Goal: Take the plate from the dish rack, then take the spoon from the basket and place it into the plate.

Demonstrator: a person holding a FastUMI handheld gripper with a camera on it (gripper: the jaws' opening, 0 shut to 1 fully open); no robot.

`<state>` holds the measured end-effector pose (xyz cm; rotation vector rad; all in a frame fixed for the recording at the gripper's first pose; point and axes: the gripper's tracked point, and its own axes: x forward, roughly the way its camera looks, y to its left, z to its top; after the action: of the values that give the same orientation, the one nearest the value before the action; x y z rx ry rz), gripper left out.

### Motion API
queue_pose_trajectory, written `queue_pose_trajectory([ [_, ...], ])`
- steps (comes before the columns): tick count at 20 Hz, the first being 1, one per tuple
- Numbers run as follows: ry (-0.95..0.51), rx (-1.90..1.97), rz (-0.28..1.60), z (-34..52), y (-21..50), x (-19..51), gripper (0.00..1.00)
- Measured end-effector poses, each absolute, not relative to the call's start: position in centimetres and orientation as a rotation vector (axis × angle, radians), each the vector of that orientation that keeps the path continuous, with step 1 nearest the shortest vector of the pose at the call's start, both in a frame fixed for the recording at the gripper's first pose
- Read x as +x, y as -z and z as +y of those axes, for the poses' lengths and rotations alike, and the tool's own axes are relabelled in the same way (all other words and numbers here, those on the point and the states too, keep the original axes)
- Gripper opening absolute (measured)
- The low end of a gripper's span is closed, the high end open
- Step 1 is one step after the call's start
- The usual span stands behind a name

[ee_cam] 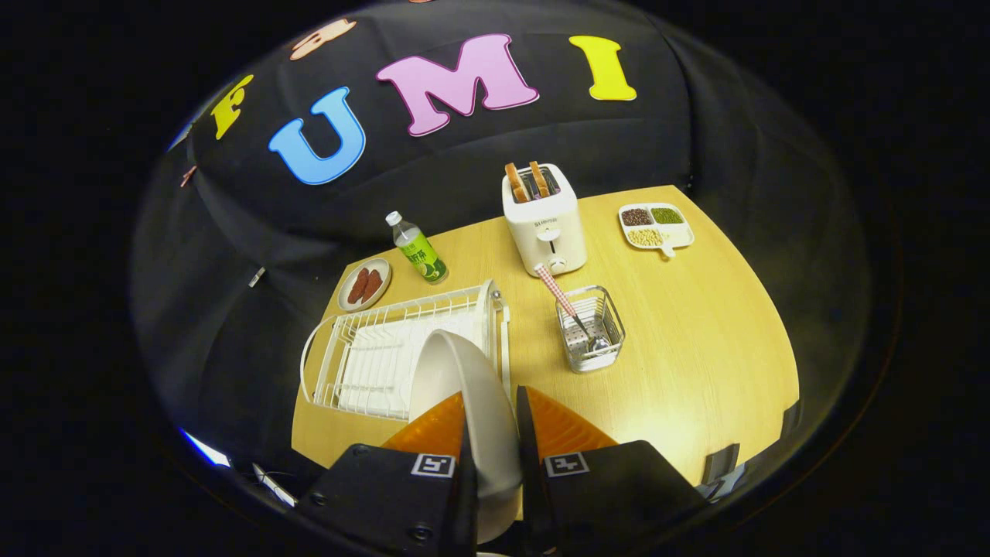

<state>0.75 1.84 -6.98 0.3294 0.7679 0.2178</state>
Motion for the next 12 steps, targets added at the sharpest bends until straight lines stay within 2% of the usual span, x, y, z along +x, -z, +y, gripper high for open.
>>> queue_pose_trajectory([
  [6,-0.234,0.406,0.860,-0.1,11.3,-4.3,0.27],
  [12,-0.267,0.386,0.939,-2.1,16.7,-5.4,0.28],
])
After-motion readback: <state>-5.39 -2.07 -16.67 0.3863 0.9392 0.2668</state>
